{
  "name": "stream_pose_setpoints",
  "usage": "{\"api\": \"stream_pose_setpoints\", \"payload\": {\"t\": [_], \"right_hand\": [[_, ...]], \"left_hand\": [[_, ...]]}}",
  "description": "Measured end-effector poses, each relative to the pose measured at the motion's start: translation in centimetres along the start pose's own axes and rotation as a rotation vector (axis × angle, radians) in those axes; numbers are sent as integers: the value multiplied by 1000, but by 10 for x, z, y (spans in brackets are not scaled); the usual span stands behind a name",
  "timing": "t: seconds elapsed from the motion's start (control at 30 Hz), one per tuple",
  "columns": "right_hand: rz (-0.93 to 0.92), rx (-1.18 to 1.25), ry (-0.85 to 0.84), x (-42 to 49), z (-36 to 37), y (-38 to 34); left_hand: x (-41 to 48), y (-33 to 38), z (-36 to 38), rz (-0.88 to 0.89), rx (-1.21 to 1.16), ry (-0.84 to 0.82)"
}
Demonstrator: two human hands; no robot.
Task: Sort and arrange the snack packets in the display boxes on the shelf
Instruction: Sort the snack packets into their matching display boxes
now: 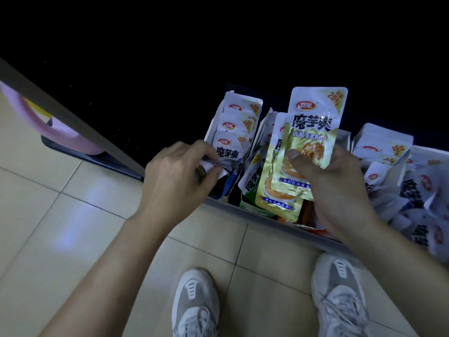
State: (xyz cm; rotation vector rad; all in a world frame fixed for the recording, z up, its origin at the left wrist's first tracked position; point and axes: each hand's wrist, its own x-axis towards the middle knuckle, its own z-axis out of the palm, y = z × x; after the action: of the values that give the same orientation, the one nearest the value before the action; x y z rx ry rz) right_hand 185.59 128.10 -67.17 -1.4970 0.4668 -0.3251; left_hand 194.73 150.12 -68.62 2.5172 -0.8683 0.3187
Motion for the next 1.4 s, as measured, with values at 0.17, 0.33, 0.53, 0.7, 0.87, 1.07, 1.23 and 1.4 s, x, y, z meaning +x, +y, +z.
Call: {"api": "stream_pose_setpoints", "payload": {"t": [0.17,0.33,0.53,0.7,0.87,1.07,1.23,1.4], "right_hand": [[-28,-1,-21,-1,-1,-2],[-28,4,-37,-2,-1,-1],[-12,25,-43,-2,0,-1],[1,20,-41,-2,-2,0],[-9,9,-46,-2,-2,1],[40,61,-18,1,-2,4],[155,216,69,6,-6,3],[49,191,79,26,-10,-17]], "left_hand": [[-9,-5,1,82,-133,-88],[-4,-10,-1,121,-100,-81],[43,-8,5,75,176,-377],[48,-10,13,37,214,-391],[38,-2,17,-24,288,-443],[64,11,26,-34,481,-496],[55,1,27,68,338,-363],[38,-1,25,86,188,-297]]}}
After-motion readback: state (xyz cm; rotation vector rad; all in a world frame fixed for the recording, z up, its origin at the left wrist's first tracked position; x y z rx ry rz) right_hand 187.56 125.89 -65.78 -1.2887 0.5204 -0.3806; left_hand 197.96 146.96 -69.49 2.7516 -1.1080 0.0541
